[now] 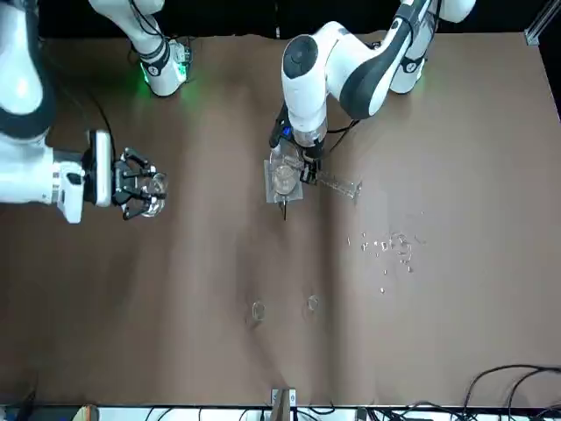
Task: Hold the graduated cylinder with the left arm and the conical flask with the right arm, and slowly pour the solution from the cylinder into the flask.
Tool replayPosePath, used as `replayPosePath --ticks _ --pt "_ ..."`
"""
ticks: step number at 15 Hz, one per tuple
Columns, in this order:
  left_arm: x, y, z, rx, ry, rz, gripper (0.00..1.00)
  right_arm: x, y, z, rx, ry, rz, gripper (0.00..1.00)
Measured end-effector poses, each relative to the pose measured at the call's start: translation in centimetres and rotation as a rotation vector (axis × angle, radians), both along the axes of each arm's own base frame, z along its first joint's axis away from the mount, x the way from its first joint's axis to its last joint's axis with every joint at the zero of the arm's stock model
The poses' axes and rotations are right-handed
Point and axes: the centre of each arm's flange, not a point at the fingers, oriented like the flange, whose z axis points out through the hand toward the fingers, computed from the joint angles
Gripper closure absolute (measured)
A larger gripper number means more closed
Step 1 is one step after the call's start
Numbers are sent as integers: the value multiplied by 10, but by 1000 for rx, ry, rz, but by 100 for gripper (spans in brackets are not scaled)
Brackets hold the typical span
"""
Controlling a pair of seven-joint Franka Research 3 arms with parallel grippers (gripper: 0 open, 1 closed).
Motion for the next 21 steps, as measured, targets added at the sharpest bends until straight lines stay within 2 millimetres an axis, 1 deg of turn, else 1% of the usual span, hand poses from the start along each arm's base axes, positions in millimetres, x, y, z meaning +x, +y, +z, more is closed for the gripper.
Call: replayPosePath --ticks 1,4,7,9,13,17,21 --pt "-1 0 0 3 -1 -2 66 -14 9 4 -26 31 -33 61" --pt "-3 -3 0 11 -3 -10 66 -32 16 13 -48 69 -60 61" --pt "-5 -4 0 26 -17 -22 66 -46 25 18 -97 84 -58 61" --pt "-5 -3 -1 36 -18 -24 66 -52 33 19 -126 85 -52 61" --pt "-5 -2 -1 51 -25 -28 66 -56 49 20 -147 98 -47 61" --pt "-9 -6 -1 69 -38 -46 66 -62 71 21 -192 100 -38 61" --pt "-11 -6 -1 79 -32 -47 66 -72 92 32 -261 104 -53 61"
